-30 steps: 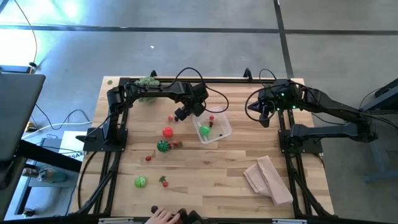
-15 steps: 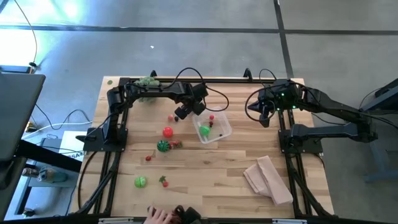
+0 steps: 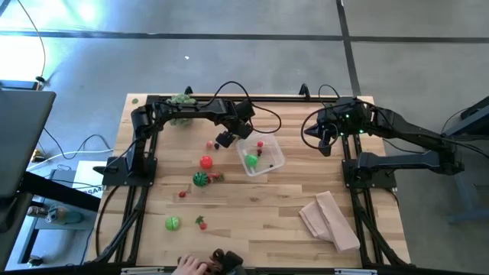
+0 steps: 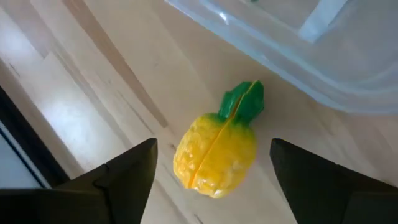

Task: Pick and placing Produce into tupperware
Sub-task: Put the yellow pineapple into the transparent bin

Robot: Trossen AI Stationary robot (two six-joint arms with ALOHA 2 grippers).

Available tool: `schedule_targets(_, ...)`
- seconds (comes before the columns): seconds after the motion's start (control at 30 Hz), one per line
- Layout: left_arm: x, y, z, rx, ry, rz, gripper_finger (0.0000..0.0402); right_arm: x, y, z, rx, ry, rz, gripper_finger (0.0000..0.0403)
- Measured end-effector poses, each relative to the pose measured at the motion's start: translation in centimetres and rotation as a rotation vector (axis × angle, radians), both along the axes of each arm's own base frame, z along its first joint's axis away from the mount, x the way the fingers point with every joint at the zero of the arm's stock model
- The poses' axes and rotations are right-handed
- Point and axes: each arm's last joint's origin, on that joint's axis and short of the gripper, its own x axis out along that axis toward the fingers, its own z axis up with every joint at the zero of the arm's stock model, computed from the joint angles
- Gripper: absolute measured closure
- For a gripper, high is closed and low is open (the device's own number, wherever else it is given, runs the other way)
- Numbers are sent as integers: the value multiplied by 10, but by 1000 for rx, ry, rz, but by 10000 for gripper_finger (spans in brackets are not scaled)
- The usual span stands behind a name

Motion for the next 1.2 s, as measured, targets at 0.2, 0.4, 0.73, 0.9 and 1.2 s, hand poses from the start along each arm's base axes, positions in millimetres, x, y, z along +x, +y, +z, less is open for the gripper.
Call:
schedule_targets(0.2,-9,11,-1,-48,5,0,91,0,0,0,0,0,0,399)
schedule_targets(0.4,-11,14,-1,-49,0,1,100,0,0,0,0,0,0,399)
schedule_targets(0.73,-10,17,-10,-61,16,-17,109,0,0,0,0,0,0,399)
schedule_targets(0.9,-9,18,-14,-74,16,-24,110,0,0,0,0,0,0,399)
schedule_targets(1.2,-8,17,-14,-82,3,-36,110,0,0,0,0,0,0,399)
